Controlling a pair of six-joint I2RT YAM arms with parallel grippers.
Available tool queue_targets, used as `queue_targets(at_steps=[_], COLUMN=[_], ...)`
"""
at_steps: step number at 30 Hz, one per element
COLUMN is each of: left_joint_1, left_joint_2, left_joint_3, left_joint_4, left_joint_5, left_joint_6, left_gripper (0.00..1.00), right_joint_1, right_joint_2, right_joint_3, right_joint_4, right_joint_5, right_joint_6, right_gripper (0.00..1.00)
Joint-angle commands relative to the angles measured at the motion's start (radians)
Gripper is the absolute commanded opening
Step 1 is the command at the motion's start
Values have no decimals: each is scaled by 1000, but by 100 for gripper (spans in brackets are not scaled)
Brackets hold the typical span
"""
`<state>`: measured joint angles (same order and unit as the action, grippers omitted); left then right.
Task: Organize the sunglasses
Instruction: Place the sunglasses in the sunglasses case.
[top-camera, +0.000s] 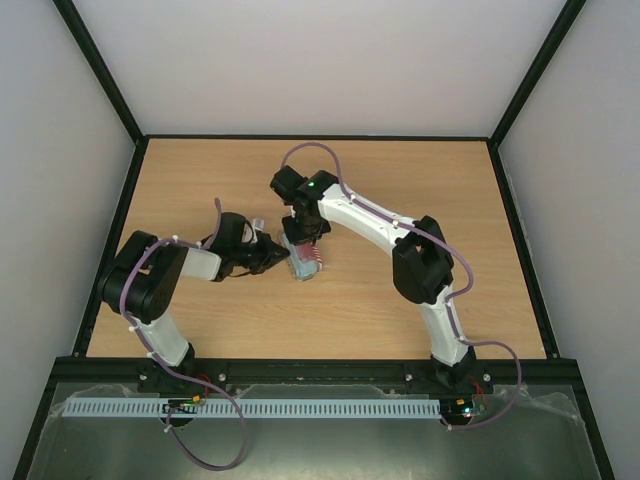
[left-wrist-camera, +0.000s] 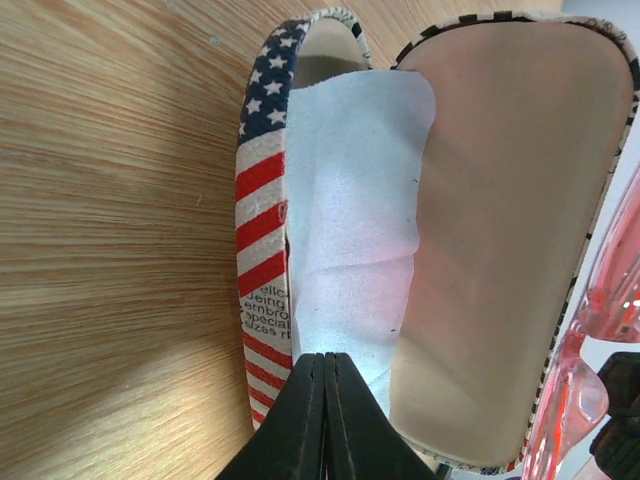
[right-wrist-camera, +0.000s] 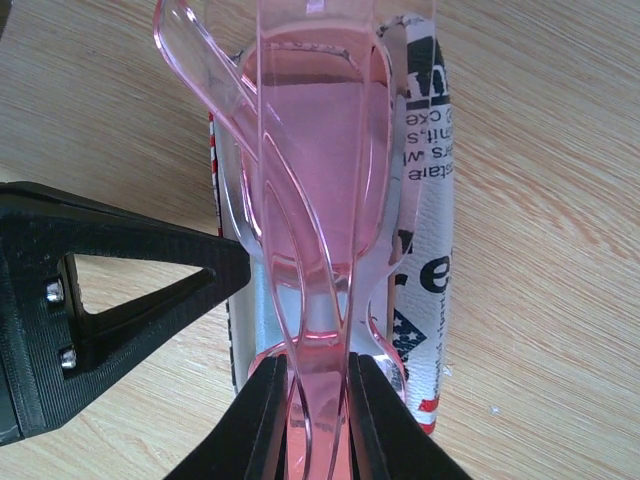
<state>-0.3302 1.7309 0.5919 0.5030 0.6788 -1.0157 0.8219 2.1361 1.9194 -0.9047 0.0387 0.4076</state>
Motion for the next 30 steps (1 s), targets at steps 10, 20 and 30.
queue_targets(at_steps=[10,20,30], left_joint_1=[11,13,12], left_joint_2=[16,13,6], left_joint_3=[-18,-18,-20], left_joint_4=[-5,-5,-11], left_joint_5=[-1,-2,-5], left_joint_6=[6,7,9], left_gripper=[2,2,2], right_joint_1=[25,24,25], right_joint_2=[55,102,175], right_joint_3=[82,88,117], right_joint_4=[-104,-100,-88], right_joint_5=[11,-10,-28], right_joint_6=[24,21,33], right_gripper=[1,1,1])
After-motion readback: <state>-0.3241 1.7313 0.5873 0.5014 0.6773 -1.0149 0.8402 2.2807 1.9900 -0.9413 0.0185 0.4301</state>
